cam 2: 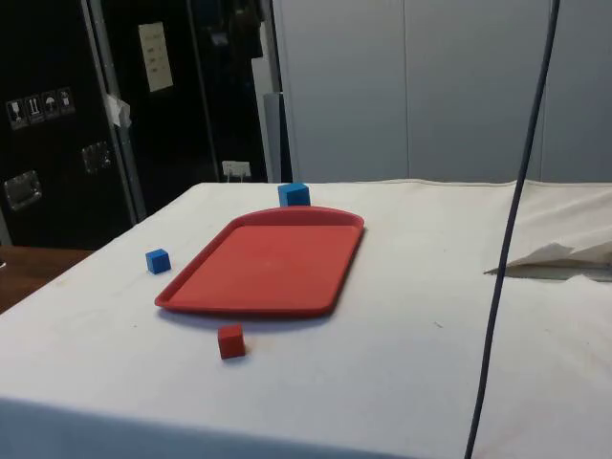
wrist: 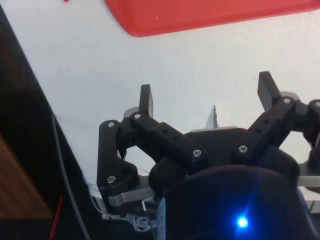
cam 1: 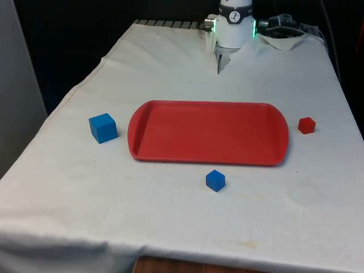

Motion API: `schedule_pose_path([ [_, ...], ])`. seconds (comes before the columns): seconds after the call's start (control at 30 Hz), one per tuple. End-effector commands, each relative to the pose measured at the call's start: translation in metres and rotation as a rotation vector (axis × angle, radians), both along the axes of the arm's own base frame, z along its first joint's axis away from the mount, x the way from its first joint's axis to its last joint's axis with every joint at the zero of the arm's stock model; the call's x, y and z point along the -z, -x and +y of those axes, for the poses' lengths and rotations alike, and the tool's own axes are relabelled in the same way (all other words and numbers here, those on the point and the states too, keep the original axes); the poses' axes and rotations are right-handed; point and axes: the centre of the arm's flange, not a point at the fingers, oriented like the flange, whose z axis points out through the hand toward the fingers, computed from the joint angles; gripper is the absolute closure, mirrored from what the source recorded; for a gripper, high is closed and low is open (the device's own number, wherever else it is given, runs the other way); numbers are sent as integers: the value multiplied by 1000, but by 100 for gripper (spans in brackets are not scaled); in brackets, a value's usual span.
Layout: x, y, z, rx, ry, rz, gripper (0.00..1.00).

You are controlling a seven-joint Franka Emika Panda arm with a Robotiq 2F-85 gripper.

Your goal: Pick up the largest block and place it onto the tray.

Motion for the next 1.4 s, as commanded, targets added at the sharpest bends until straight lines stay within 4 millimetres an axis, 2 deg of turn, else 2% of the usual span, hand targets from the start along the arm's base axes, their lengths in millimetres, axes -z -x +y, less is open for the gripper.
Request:
schedule_pose_path([
  [0.0, 4, -2, -1, 2, 4, -4, 0],
  [0.3, 21, -12, -14, 16, 24, -25, 0],
  [0.87, 62, -31, -55, 59, 68, -64, 0],
  [0.9, 60, -31, -53, 55, 73, -58, 0],
  [1.37, 87, -40, -84, 105, 88, -90, 0],
])
